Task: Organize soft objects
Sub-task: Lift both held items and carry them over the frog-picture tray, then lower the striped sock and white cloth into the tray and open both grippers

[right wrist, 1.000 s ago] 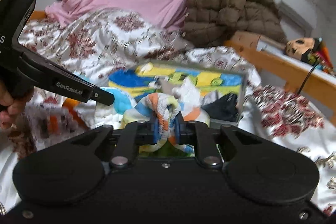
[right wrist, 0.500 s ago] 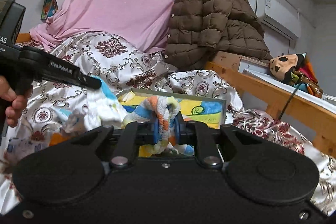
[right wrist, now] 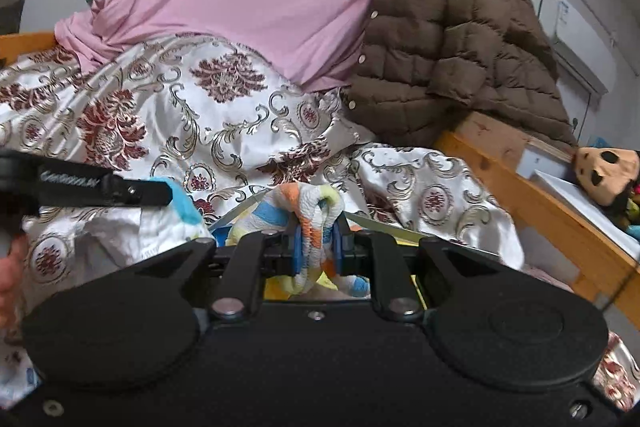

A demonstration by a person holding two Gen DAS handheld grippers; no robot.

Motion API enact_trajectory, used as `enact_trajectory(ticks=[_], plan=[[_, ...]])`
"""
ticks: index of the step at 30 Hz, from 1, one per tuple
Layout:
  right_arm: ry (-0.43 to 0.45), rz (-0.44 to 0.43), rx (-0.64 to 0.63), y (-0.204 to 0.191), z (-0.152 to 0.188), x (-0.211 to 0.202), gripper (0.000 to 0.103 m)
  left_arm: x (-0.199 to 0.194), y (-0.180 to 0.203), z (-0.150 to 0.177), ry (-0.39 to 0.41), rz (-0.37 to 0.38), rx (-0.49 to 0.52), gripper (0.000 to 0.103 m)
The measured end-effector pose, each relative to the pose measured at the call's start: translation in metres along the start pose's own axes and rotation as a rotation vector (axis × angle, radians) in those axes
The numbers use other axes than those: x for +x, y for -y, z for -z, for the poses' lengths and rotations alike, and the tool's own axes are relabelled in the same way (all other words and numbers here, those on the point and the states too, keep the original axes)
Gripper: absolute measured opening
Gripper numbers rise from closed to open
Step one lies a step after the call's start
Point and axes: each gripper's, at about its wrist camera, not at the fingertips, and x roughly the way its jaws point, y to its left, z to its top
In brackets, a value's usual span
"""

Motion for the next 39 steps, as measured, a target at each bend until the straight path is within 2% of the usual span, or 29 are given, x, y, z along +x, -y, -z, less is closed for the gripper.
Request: enact_trajectory(ticks=[4,7,14,20,24,27,28,29,31,36,39], plan=[[-0.046,0.016,-0.013,-0.013,0.000,0.026,0.009,0.014,-0.014,0.004,-0.010,0.032,-0.050,0.011],[-0.076,0.032,-0.014,-0.019,0.001,0.037,0.009,0.028,-0.024,0.011,-0.046,0.051,-0.091,0.011],[-0.175,0.028,0.032,-0.025,0.016,0.073,0.009,0.052,-0.042,0.028,-0.150,0.008,-0.116,0.011],[-0.265,0.022,0.000,-0.031,0.033,0.082,0.009,0.060,-0.042,0.032,-0.195,-0.041,-0.069,0.011],[-0.343,0.018,-0.021,-0.034,0.045,0.087,0.010,0.066,-0.034,0.036,-0.250,-0.121,0.036,0.011],[-0.356,0.014,-0.031,-0.036,0.049,0.086,0.013,0.066,-0.026,0.035,-0.271,-0.142,0.104,0.013],[-0.354,0.015,-0.030,-0.036,0.049,0.083,0.018,0.066,-0.025,0.034,-0.275,-0.141,0.121,0.014],[-0.352,0.015,-0.027,-0.034,0.048,0.080,0.027,0.064,-0.025,0.033,-0.272,-0.133,0.121,0.016],[-0.340,0.020,-0.013,-0.029,0.047,0.071,0.038,0.061,-0.028,0.028,-0.276,-0.120,0.093,0.022],[-0.316,0.016,0.031,-0.012,0.043,0.053,0.051,0.048,-0.033,0.010,-0.258,-0.112,0.069,0.038],[-0.282,0.013,0.061,-0.003,0.039,0.042,0.062,0.039,-0.033,0.002,-0.240,-0.121,0.058,0.046]])
